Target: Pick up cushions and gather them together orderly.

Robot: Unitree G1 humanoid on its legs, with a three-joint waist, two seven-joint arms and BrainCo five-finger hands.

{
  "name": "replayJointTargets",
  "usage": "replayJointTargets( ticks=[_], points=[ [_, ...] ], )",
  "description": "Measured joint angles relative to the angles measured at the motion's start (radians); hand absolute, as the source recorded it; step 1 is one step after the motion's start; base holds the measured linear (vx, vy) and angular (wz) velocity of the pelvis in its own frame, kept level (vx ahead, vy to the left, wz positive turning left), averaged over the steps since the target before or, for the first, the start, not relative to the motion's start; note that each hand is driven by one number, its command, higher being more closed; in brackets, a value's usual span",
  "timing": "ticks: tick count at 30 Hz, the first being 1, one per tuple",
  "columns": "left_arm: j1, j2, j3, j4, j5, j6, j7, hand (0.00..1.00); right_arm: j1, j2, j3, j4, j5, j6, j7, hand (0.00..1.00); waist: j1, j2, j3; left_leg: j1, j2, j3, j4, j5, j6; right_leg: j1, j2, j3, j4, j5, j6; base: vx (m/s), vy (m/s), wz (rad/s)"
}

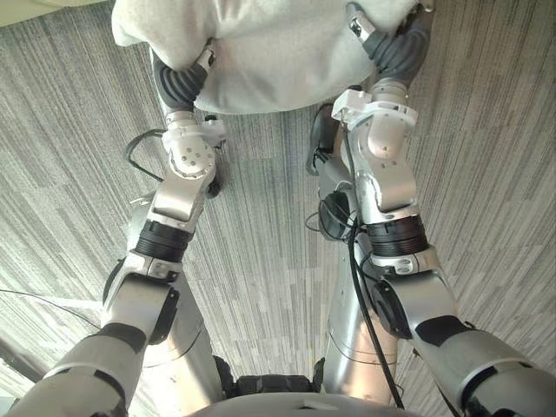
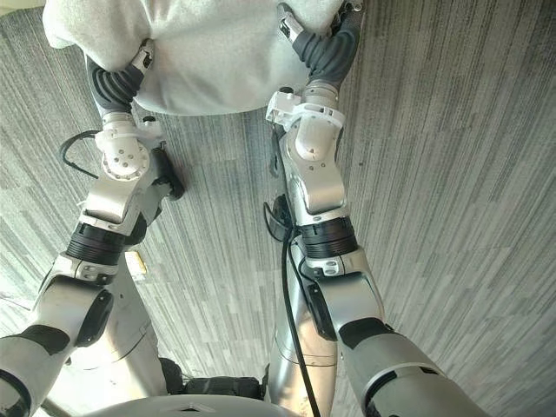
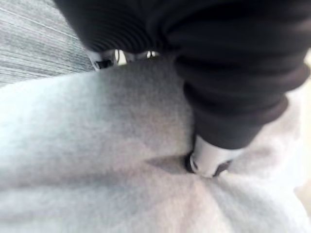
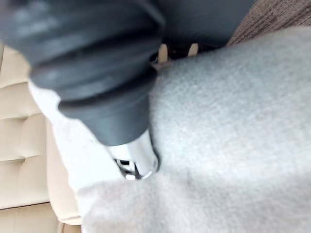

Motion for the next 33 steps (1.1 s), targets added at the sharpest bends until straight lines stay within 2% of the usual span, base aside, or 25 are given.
replayJointTargets(
  ticks=[4,9,13,18,19,20,21,22,26,27,30,33],
  points=[
    [0.046,-0.014,0.000,-0.044,-0.001,0.008,0.000,1.00,0.028,0.024,0.000,-0.001,0.014,-0.023,0.018,1.00,-0.003,-0.001,-0.001,0.063,-0.011,-0.001,-0.062,0.017,-0.010,0.067,-0.008,-0.013,-0.051,0.007,-0.011,-0.06,-0.028,0.08],
    [0.122,-0.016,0.000,-0.139,-0.022,0.008,-0.016,1.00,0.079,0.046,0.000,-0.033,0.019,-0.024,0.033,1.00,0.000,-0.001,-0.003,0.166,-0.019,-0.002,-0.148,0.043,-0.024,0.175,-0.009,-0.037,-0.122,0.009,-0.020,-0.05,-0.044,0.06],
    [0.217,-0.025,0.011,-0.212,-0.034,0.008,-0.043,1.00,0.151,0.089,0.000,-0.086,0.027,-0.024,0.055,1.00,0.001,-0.001,-0.007,0.291,-0.020,-0.002,-0.213,0.057,-0.037,0.302,-0.006,-0.057,-0.178,0.009,-0.026,-0.01,-0.068,0.02],
    [0.331,-0.064,0.020,-0.297,-0.044,0.008,-0.060,1.00,0.251,0.117,0.002,-0.143,0.028,-0.024,0.092,1.00,0.008,-0.002,-0.029,0.441,-0.021,-0.003,-0.281,0.052,-0.050,0.453,0.002,-0.074,-0.233,-0.011,-0.041,0.02,-0.085,0.02],
    [0.368,-0.081,0.018,-0.327,-0.045,0.008,-0.065,1.00,0.281,0.119,0.004,-0.157,0.027,-0.026,0.107,1.00,0.011,-0.002,-0.030,0.502,-0.022,0.000,-0.306,0.051,-0.052,0.513,0.002,-0.081,-0.252,-0.018,-0.046,0.05,-0.084,0.05],
    [0.409,-0.102,0.014,-0.349,-0.043,0.008,-0.072,1.00,0.315,0.123,0.005,-0.157,0.027,-0.027,0.112,1.00,0.012,-0.001,-0.051,0.556,-0.024,-0.001,-0.325,0.047,-0.058,0.564,0.002,-0.088,-0.265,-0.024,-0.044,0.07,-0.095,0.10],
    [0.474,-0.120,-0.006,-0.360,-0.039,0.007,-0.078,1.00,0.386,0.129,0.009,-0.156,0.027,-0.035,0.117,1.00,0.015,-0.002,-0.151,0.557,-0.027,-0.002,-0.342,0.044,-0.063,0.564,0.002,-0.093,-0.273,-0.033,-0.043,0.08,-0.072,0.08],
    [0.492,-0.123,-0.009,-0.365,-0.037,0.007,-0.085,1.00,0.407,0.132,0.010,-0.156,0.027,-0.042,0.123,1.00,0.017,-0.004,-0.173,0.570,-0.028,0.000,-0.350,0.042,-0.065,0.574,0.002,-0.093,-0.276,-0.039,-0.040,0.08,-0.051,0.07],
    [0.562,-0.134,-0.006,-0.376,-0.022,0.007,-0.114,1.00,0.503,0.145,0.019,-0.156,0.027,-0.051,0.158,1.00,0.027,-0.003,-0.181,0.753,-0.030,0.004,-0.386,0.028,-0.088,0.749,0.006,-0.099,-0.299,-0.061,-0.046,0.15,-0.042,0.03],
    [0.603,-0.134,-0.001,-0.381,-0.020,0.007,-0.136,1.00,0.557,0.147,0.028,-0.156,0.026,-0.051,0.177,1.00,0.028,-0.003,-0.181,0.847,-0.031,0.004,-0.413,0.021,-0.094,0.846,0.006,-0.114,-0.322,-0.072,-0.047,0.12,-0.024,0.08],
    [0.684,-0.134,0.000,-0.394,-0.022,0.007,-0.172,1.00,0.654,0.148,0.046,-0.159,0.019,-0.045,0.201,1.00,0.034,-0.005,-0.188,1.011,-0.038,0.011,-0.477,0.010,-0.099,1.005,0.008,-0.120,-0.367,-0.096,-0.041,0.12,-0.018,0.08],
    [0.839,-0.143,0.011,-0.442,-0.023,0.007,-0.212,1.00,0.796,0.154,0.088,-0.161,0.016,-0.036,0.246,1.00,0.040,-0.004,-0.276,1.208,-0.048,0.058,-0.605,0.012,-0.099,1.185,0.016,-0.119,-0.491,-0.094,-0.034,0.19,0.022,-0.11]
  ],
)
